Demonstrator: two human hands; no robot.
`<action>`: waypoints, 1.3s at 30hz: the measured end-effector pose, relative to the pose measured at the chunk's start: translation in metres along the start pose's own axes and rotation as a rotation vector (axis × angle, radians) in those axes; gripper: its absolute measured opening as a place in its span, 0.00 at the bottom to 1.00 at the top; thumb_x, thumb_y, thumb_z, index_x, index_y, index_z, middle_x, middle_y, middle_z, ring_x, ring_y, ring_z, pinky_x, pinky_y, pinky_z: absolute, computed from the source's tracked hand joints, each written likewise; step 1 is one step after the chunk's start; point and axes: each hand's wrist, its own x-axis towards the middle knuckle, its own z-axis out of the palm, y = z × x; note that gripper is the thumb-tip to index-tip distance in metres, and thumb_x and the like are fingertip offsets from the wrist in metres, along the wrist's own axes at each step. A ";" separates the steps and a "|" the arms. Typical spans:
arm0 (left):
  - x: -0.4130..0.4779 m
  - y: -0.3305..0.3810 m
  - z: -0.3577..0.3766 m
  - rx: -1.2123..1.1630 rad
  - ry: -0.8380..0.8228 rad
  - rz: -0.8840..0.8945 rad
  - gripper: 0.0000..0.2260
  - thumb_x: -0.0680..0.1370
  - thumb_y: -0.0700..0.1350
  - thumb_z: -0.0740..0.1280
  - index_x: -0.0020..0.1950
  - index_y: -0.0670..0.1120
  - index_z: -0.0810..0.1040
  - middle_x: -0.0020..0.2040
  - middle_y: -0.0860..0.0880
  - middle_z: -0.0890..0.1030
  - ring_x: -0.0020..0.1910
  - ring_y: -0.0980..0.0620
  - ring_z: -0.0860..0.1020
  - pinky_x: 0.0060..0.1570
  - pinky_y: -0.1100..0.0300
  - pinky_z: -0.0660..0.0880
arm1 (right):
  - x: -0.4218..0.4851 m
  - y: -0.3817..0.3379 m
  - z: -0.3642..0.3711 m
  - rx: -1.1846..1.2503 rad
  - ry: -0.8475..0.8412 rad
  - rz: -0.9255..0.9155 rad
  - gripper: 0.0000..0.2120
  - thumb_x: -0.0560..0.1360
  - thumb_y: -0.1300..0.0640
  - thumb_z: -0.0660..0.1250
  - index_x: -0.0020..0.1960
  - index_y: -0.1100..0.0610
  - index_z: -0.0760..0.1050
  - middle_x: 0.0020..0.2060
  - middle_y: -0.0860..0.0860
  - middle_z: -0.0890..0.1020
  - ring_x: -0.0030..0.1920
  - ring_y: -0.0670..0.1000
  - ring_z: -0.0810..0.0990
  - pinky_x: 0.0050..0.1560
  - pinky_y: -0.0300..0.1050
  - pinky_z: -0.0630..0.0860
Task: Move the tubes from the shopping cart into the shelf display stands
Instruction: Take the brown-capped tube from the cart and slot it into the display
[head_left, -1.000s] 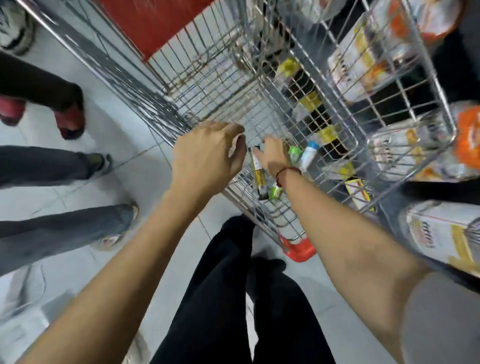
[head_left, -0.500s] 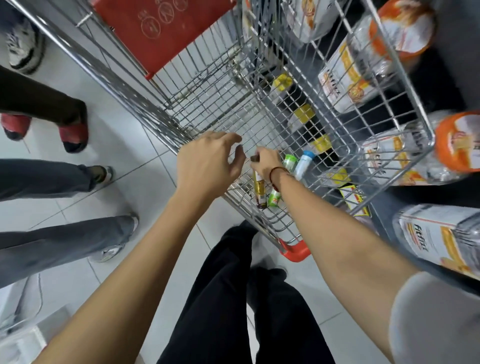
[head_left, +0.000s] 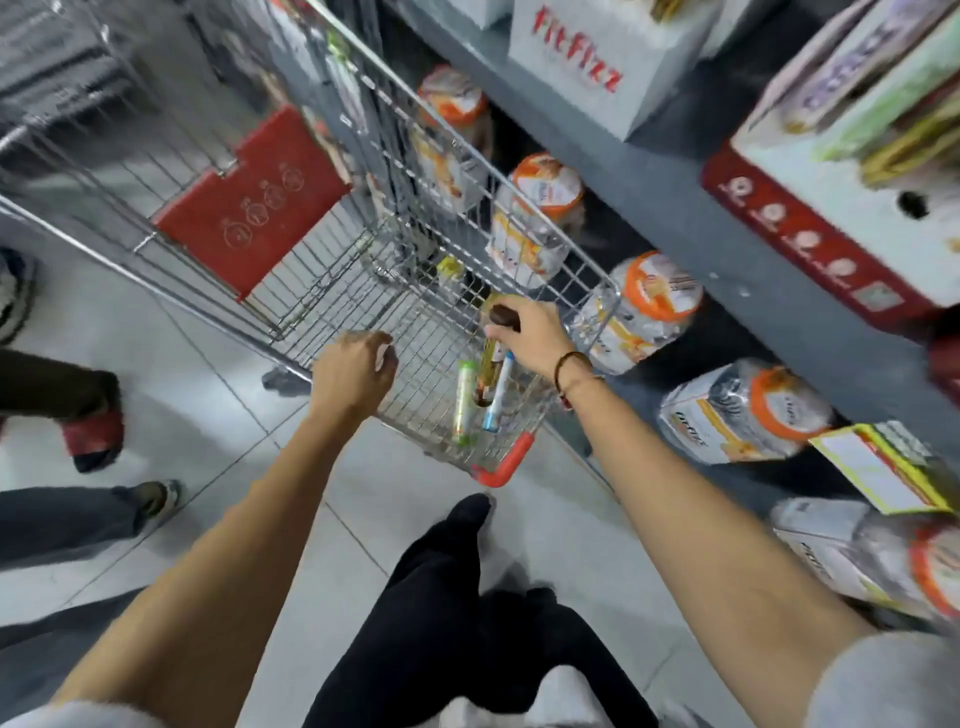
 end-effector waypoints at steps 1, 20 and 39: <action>0.003 0.007 -0.001 -0.015 0.008 0.031 0.09 0.76 0.42 0.64 0.53 0.41 0.79 0.48 0.38 0.82 0.44 0.39 0.79 0.35 0.50 0.76 | -0.009 -0.003 -0.014 -0.002 0.033 -0.009 0.18 0.75 0.57 0.68 0.63 0.58 0.74 0.58 0.59 0.79 0.59 0.56 0.77 0.54 0.38 0.66; 0.052 0.306 0.011 -0.184 -0.031 0.863 0.21 0.76 0.48 0.54 0.59 0.35 0.75 0.56 0.35 0.79 0.56 0.37 0.76 0.54 0.45 0.73 | -0.214 0.035 -0.252 -0.082 0.780 0.013 0.17 0.74 0.55 0.68 0.61 0.57 0.74 0.57 0.58 0.79 0.59 0.57 0.76 0.58 0.41 0.68; 0.048 0.310 0.038 -0.033 -0.102 0.967 0.25 0.78 0.53 0.50 0.68 0.40 0.68 0.68 0.42 0.71 0.69 0.46 0.65 0.68 0.46 0.56 | -0.246 0.046 -0.303 0.103 0.613 0.065 0.15 0.71 0.68 0.67 0.57 0.60 0.75 0.45 0.51 0.77 0.35 0.49 0.82 0.28 0.32 0.78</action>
